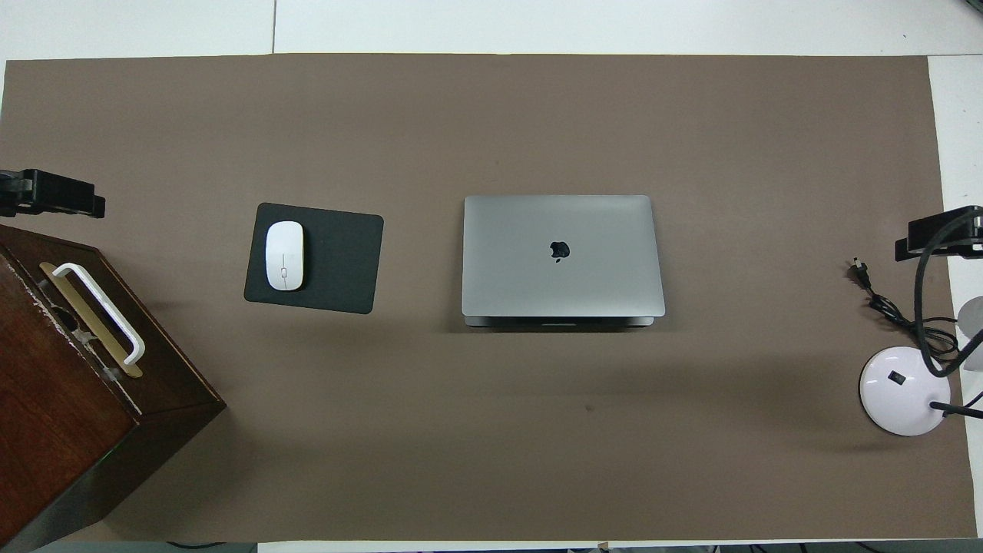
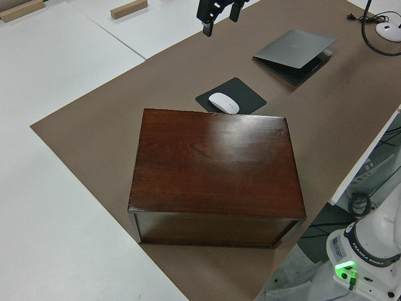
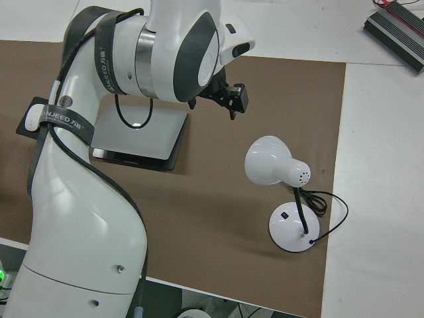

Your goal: Close laptop with both arms

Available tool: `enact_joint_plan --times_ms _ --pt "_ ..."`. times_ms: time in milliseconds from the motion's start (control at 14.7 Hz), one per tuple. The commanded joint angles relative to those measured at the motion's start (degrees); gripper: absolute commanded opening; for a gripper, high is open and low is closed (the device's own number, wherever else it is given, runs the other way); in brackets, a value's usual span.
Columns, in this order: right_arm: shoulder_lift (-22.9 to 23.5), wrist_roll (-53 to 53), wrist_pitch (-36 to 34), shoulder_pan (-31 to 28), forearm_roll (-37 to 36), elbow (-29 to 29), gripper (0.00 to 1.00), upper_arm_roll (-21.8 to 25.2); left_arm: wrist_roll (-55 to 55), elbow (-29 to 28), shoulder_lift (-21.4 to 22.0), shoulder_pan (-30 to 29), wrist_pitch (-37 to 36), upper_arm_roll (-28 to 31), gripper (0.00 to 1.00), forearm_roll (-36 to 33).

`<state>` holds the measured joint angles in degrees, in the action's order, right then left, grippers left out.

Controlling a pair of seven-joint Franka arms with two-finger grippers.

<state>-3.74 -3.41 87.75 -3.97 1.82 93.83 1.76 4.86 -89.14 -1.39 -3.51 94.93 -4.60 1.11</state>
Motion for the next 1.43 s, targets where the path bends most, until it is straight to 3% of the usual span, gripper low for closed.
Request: enact_joint_plan --times_ms 0,1360 --pt "-1.01 1.74 1.89 -1.47 0.12 1.44 1.00 -0.27 -0.38 -1.21 0.86 0.08 -0.45 0.29 1.00 -1.46" --pt "-1.01 2.88 2.52 -1.92 -1.64 1.80 1.00 -0.45 -0.29 -1.13 1.03 0.08 -2.12 0.56 1.00 -1.29"
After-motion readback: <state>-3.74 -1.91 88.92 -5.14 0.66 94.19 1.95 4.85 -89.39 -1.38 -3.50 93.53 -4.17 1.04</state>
